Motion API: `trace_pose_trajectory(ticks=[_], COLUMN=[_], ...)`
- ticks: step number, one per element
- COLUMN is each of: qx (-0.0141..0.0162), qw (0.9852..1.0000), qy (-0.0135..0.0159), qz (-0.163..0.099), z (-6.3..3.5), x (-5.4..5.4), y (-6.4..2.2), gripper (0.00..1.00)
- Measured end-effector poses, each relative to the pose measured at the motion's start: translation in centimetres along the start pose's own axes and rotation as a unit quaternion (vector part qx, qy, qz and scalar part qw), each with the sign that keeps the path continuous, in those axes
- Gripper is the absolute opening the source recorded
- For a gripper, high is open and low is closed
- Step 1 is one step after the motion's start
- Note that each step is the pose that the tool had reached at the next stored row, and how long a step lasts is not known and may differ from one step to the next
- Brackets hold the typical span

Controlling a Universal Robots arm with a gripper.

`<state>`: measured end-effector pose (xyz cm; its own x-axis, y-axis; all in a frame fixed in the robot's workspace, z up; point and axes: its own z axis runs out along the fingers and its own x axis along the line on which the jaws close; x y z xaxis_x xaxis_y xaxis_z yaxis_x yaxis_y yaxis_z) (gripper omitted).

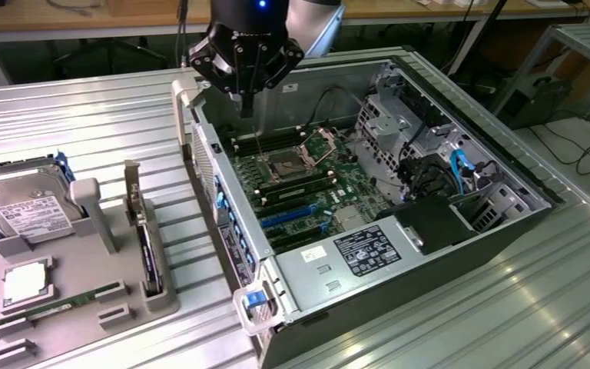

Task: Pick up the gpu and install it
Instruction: 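Reach for the gpu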

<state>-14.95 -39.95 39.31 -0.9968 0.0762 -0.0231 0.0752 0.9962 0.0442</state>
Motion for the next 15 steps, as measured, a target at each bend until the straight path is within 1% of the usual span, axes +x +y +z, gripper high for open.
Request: trace_pose_trajectory(ticks=[15], qx=[0.0001], qw=[1.0], qy=[0.0019], qz=[0.0], z=[-0.02], x=[2.0], y=[-0.18], gripper=[0.11])
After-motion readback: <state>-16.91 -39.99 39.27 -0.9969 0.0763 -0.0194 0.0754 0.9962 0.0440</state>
